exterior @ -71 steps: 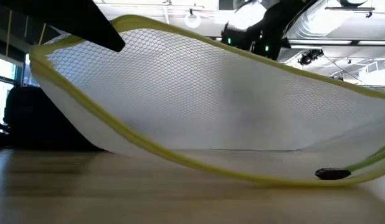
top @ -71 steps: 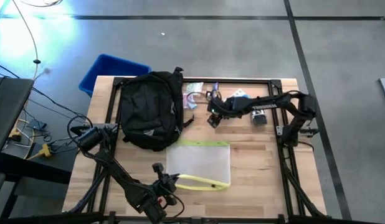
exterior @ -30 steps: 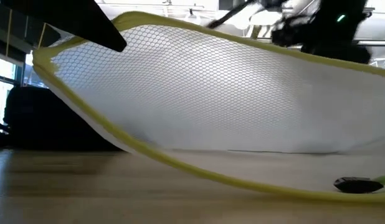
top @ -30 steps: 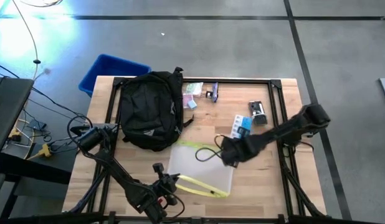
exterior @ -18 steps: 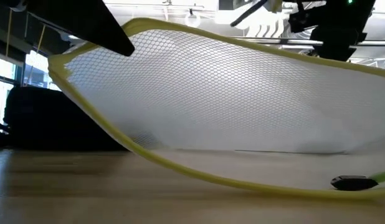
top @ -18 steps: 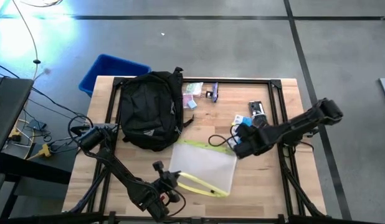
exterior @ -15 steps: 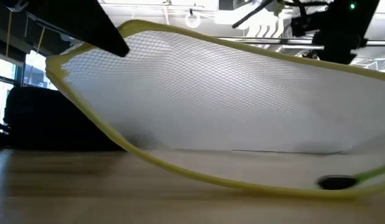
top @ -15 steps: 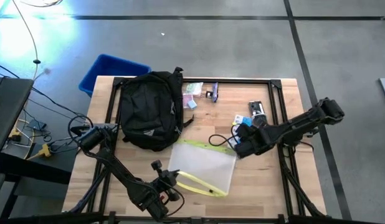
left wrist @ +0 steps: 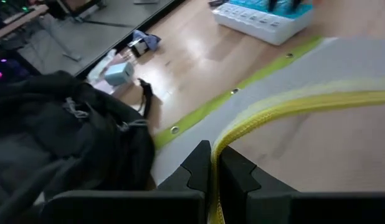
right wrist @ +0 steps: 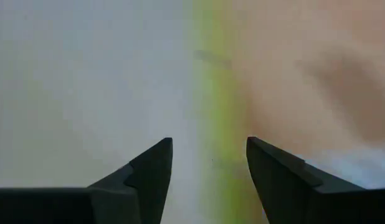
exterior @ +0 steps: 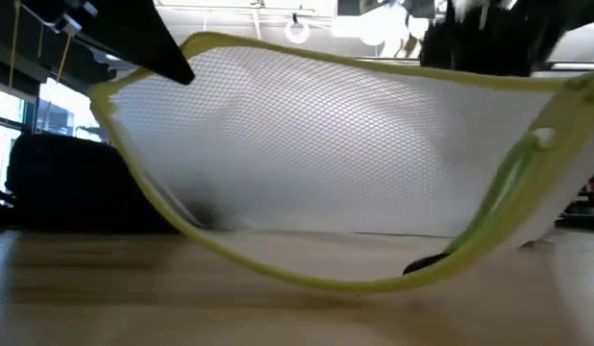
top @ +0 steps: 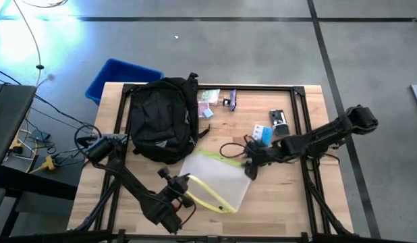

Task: Unpack backpack
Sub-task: Put the white medicine organizer into the yellow zip bag

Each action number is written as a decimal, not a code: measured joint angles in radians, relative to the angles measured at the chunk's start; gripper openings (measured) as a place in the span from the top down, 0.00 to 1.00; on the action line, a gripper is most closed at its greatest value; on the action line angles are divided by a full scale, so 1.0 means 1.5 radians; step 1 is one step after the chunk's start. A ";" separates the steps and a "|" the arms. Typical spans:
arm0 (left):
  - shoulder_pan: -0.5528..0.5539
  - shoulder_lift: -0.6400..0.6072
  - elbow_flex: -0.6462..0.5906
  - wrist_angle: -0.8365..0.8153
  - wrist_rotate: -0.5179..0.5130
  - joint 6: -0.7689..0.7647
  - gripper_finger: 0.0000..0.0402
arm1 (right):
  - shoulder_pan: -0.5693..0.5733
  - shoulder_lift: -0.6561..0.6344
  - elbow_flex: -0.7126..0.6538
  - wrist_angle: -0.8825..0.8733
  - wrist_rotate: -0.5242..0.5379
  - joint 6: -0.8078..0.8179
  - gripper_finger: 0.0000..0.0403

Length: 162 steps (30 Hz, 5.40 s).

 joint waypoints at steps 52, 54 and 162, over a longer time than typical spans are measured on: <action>0.060 -0.001 0.067 0.160 0.133 0.188 1.00 | 0.026 0.053 0.193 -0.168 0.214 -0.133 0.51; 0.065 -0.001 0.067 0.160 0.135 0.193 1.00 | 0.055 0.027 0.209 -0.245 0.271 -0.079 0.51; 0.207 -0.007 0.082 -0.117 0.387 0.258 0.72 | 0.214 0.085 0.209 -0.535 0.092 0.342 0.51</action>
